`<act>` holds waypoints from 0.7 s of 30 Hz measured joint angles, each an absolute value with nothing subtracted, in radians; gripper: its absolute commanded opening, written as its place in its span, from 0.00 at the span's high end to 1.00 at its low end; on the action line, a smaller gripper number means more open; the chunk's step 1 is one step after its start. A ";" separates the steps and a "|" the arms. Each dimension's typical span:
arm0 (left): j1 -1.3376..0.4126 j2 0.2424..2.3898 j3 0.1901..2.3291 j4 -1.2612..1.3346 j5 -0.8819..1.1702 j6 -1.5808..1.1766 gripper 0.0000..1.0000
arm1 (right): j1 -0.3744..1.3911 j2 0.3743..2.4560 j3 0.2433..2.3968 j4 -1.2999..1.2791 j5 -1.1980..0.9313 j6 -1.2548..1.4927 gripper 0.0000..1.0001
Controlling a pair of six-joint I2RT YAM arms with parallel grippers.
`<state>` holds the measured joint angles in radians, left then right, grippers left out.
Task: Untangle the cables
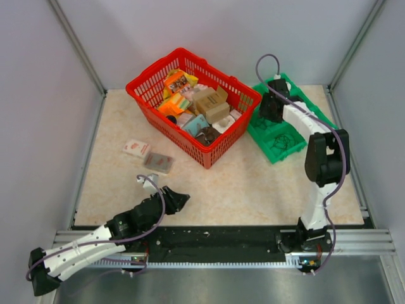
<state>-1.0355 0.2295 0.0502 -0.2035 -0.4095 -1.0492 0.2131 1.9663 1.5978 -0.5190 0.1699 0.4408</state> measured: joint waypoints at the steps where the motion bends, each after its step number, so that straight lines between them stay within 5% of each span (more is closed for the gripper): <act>1: -1.036 0.232 0.050 -0.203 -0.410 -1.049 0.56 | 0.213 1.957 1.598 -0.523 0.162 0.442 0.45; 10: -1.036 0.279 0.050 -0.201 -0.410 -1.049 0.56 | 0.221 1.618 1.475 -0.506 0.126 0.466 0.46; 21: -1.036 0.334 0.050 -0.192 -0.411 -1.049 0.56 | 0.446 1.131 0.878 -0.456 0.233 0.462 0.45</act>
